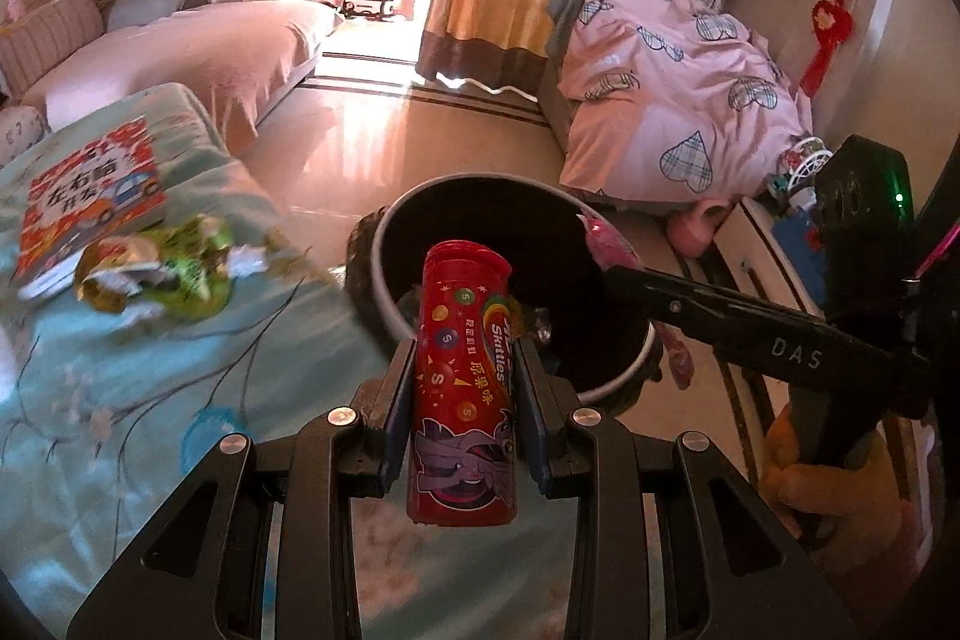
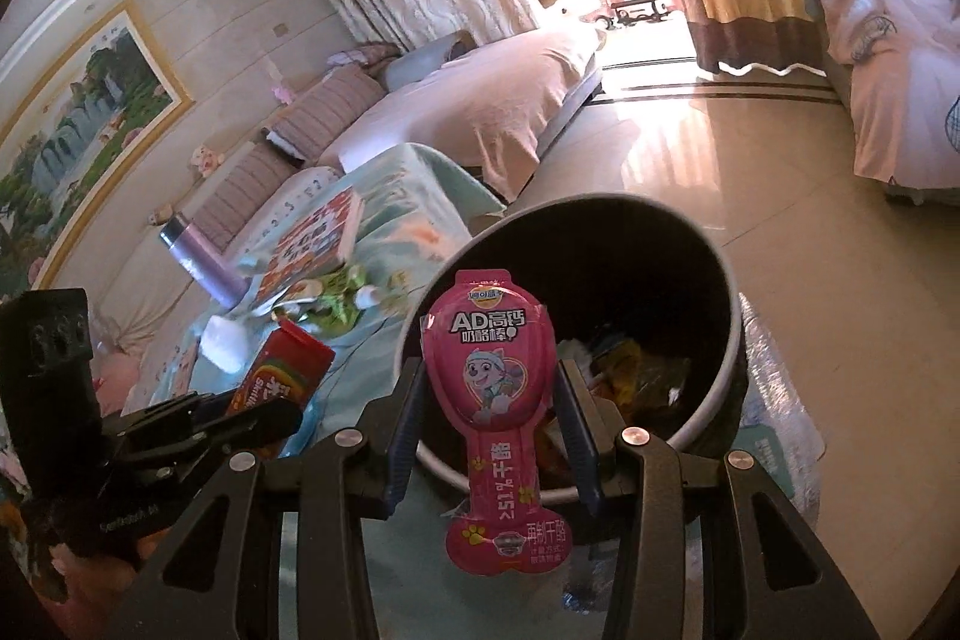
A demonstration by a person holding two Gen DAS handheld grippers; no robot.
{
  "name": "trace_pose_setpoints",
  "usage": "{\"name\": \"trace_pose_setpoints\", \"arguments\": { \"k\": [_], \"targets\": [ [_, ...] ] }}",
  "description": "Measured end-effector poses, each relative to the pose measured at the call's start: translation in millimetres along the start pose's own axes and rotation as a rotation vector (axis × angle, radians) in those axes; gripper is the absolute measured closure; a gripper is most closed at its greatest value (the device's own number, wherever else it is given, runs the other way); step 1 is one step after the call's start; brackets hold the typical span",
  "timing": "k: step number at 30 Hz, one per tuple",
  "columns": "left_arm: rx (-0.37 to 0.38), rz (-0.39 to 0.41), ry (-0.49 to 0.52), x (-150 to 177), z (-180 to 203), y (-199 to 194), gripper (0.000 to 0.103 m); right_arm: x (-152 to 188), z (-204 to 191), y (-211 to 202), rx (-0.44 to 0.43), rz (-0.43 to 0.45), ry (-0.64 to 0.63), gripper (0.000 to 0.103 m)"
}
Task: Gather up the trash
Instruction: 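Carry both items over the black bin and open both tools to drop them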
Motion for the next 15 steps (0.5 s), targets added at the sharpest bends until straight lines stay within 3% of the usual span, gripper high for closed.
{"name": "trace_pose_setpoints", "arguments": {
  "k": [15],
  "targets": [
    [-0.019,-0.060,-0.002,-16,-5,46,0.073,-13,24,26,0.030,-0.027,0.033,0.059]
  ]
}}
Point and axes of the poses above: each gripper's, at about its wrist camera, not at the fingertips, and y roughly the way its jaws point, z to its right, x to its underside, the point moved 10 cm from there along y, roughly the way its jaws point, and after that the axes turned 15 degrees about x, right-handed, at the moved point
